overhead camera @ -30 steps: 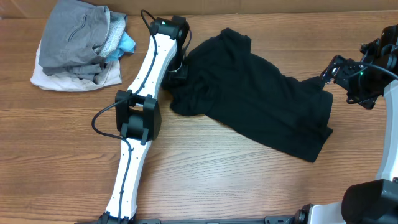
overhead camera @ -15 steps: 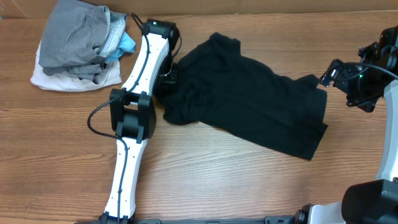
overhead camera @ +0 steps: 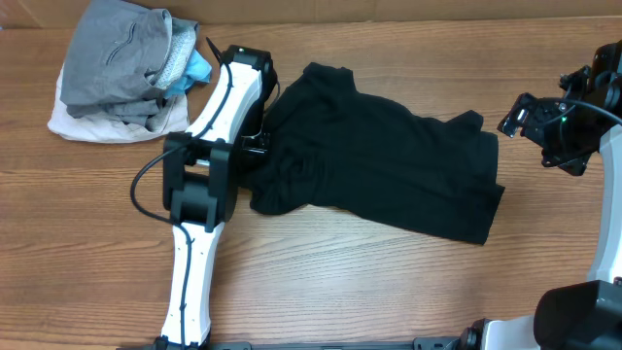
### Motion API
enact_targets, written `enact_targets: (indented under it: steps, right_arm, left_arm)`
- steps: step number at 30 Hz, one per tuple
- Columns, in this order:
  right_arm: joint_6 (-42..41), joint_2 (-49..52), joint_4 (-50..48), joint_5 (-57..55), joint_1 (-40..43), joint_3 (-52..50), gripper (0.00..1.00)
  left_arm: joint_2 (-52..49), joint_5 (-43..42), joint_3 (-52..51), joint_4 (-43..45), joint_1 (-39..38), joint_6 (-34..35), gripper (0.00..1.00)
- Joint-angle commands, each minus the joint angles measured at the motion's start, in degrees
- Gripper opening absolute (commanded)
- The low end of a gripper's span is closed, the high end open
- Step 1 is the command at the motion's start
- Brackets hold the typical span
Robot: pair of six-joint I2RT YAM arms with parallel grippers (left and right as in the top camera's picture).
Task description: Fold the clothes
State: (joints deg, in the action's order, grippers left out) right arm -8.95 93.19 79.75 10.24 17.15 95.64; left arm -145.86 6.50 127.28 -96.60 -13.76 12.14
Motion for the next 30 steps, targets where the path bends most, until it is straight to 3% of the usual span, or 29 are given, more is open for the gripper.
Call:
enact_targets:
  steps: [1,7,11,13,15,17,18,21,23,30]
  right_arm:
    - [1.2,0.2,-0.1,-0.1,-0.3,1.1,1.0]
    - [1.6,0.2,-0.3,-0.1,-0.3,1.1,1.0]
    - [1.8,0.2,-1.4,0.1,-0.3,1.1,1.0]
    - [1.8,0.2,-1.8,0.3,-0.3,1.1,1.0]
    - [1.8,0.2,-2.1,0.3,-0.4,1.1,1.0]
    - [1.8,0.2,-2.3,0.3,-0.8,1.1,1.0]
    - [1.8,0.2,-2.3,0.3,-1.2,1.1,1.0]
    - [1.8,0.2,-2.3,0.3,-2.3,1.1,1.0]
    - [1.8,0.2,-2.5,0.3,-2.9,1.1,1.0]
    - [1.7,0.2,-2.4,0.1,-5.3,1.1,1.0]
  left_arm:
    - [7.8,3.1,-2.9,-0.3,0.6,1.8,0.04]
    - [12.2,3.3,-6.2,0.0,1.5,1.3,0.04]
    - [14.6,2.3,-3.7,3.4,1.0,-2.6,0.06]
    - [15.8,-0.3,-0.7,6.3,0.1,-6.4,0.19]
    - [16.6,-3.6,2.8,10.6,-1.0,-10.2,0.38]
    - [16.8,-6.4,6.3,17.1,-2.5,-12.6,0.47]
    - [16.8,-7.3,7.7,22.1,-3.5,-12.6,0.62]
    - [16.2,-8.4,7.7,32.8,-5.0,-12.8,0.91]
    - [15.1,-9.7,7.7,37.1,-5.6,-14.0,0.99]
    - [7.8,-10.9,7.7,52.1,-7.3,-14.8,1.0]
